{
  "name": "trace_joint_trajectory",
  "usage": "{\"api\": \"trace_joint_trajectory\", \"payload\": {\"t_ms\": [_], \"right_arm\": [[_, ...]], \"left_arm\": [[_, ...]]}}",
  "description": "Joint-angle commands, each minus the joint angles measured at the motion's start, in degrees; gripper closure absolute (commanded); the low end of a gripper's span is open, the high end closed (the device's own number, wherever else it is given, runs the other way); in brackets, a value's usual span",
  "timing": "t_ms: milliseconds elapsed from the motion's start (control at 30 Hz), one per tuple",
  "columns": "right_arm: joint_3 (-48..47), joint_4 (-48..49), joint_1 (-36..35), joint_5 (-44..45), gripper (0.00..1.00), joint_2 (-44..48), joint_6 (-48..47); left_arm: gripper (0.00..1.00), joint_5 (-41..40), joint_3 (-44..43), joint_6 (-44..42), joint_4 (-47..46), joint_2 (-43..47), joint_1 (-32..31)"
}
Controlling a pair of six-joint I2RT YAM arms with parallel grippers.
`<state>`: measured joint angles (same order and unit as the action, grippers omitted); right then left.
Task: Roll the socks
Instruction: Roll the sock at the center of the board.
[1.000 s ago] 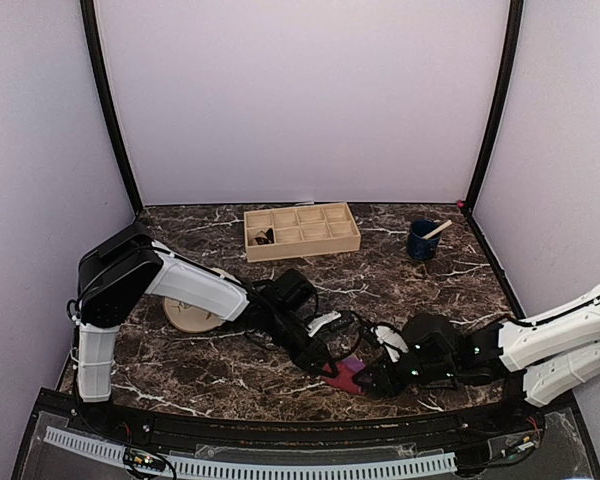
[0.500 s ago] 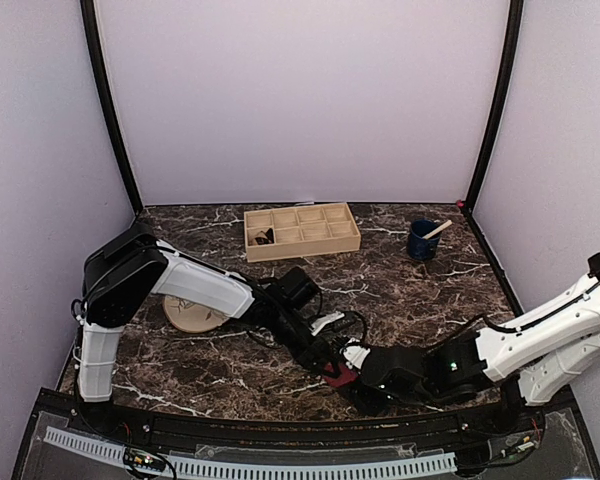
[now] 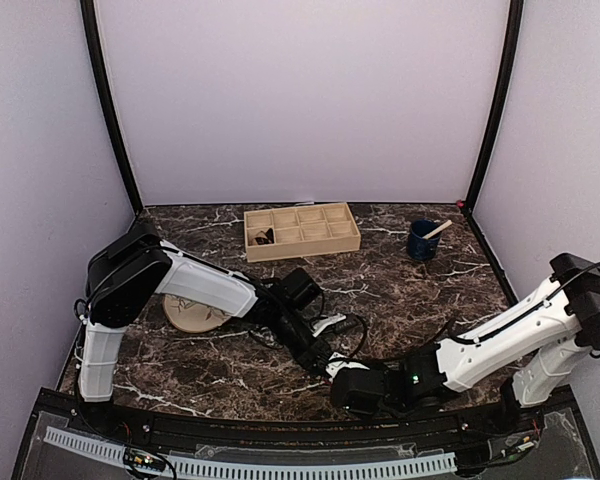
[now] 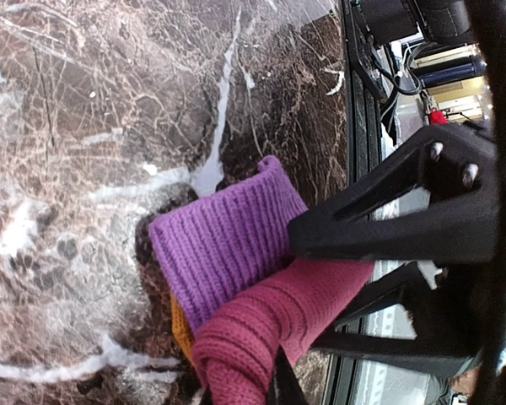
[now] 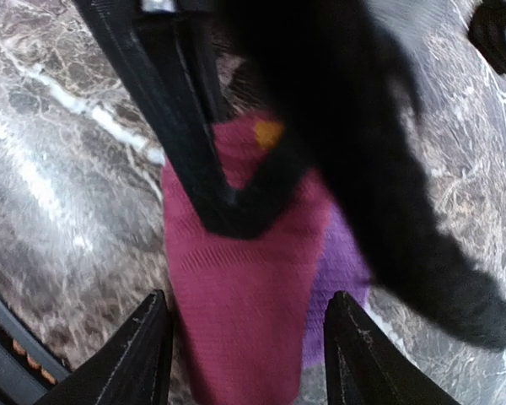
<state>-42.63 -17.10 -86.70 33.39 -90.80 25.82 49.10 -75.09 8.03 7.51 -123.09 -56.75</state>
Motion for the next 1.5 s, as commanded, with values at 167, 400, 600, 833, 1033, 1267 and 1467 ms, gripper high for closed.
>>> {"api": "trace_joint_trajectory", "payload": {"t_ms": [167, 400, 600, 833, 1033, 1267, 1467], "right_arm": [[-4.8, -5.1, -0.6, 0.6, 0.46, -6.2, -0.8], [-6.8, -9.0, 0.2, -2.8, 0.53, -9.1, 2.0], [-5.3, -7.9, 1.8, -8.5, 0.70, -8.7, 3.4], [-2.9, -4.8, 3.9, -13.8, 0.81, -6.8, 4.2], [1.9, 2.4, 6.9, -19.6, 0.84, -2.2, 5.8], [6.5, 10.0, 9.7, -25.7, 0.84, 2.8, 8.2], [11.9, 20.8, 13.4, -31.7, 0.85, 6.0, 12.5]], "left_arm": [[1.00, 0.8, -1.4, -1.8, 4.1, -1.0, -0.1], [1.00, 1.2, -1.6, -2.2, 4.4, -1.0, -0.1], [1.00, 1.3, -1.7, -2.4, 4.7, -1.0, 0.0], [0.84, -0.3, -0.9, -0.3, 2.9, -0.2, 0.9], [0.68, -3.4, 2.8, 5.2, -3.9, 3.7, 2.9], [0.57, -7.2, 7.2, 10.2, -9.9, 8.1, 5.1], [0.57, -12.0, 11.4, 14.6, -13.8, 12.4, 6.6]]}}
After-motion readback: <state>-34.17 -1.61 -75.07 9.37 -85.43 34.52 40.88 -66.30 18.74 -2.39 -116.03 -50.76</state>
